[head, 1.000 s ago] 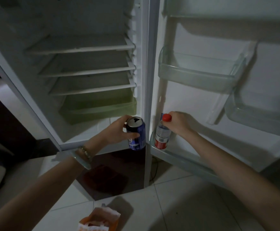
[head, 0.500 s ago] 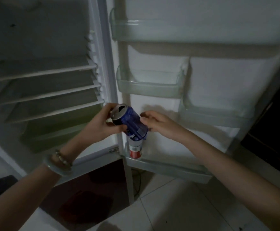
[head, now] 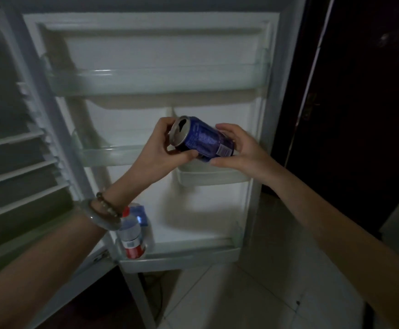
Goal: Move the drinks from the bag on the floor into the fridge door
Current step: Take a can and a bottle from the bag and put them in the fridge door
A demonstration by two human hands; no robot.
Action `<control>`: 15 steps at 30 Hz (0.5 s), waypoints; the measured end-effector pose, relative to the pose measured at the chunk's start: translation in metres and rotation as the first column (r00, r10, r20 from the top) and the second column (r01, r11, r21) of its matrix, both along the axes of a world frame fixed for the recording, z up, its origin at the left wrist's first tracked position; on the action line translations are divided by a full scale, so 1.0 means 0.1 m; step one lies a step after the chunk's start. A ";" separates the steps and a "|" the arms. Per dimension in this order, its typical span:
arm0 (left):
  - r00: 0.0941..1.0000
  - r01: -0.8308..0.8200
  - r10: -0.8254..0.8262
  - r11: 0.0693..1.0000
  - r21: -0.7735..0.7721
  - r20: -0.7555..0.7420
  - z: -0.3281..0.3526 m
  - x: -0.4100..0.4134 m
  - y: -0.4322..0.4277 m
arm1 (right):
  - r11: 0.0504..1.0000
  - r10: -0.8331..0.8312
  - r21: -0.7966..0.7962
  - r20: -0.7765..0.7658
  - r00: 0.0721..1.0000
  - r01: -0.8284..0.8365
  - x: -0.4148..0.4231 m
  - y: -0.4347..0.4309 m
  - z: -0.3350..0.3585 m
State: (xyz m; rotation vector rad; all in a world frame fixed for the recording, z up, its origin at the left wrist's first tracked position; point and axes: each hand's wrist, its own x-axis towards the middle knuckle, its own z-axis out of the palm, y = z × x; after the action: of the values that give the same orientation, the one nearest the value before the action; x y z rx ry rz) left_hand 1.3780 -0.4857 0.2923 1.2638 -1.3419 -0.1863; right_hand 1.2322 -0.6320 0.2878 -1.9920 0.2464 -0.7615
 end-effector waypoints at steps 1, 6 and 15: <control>1.000 0.007 -0.007 1.000 -0.004 0.001 0.00 -0.04 -0.08 | 1.000 -0.015 0.024 -0.011 1.000 0.015 -0.04 -0.07 0.02; 0.999 -0.011 0.010 1.000 0.025 0.036 -0.01 -0.02 -0.33 | 0.996 -0.034 0.076 -0.031 0.999 0.037 -0.16 -0.31 0.08; 0.900 -0.270 0.252 0.963 0.003 0.357 -0.05 0.16 -0.30 | 0.968 -0.134 -0.221 -0.061 0.989 0.117 -0.01 -0.50 0.21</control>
State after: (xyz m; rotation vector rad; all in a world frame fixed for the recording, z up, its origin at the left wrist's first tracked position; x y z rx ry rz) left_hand 1.3938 -0.5159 0.2870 1.5608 -1.4574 0.2070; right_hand 1.2311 -0.6817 0.3086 -2.2310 0.3495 -0.8236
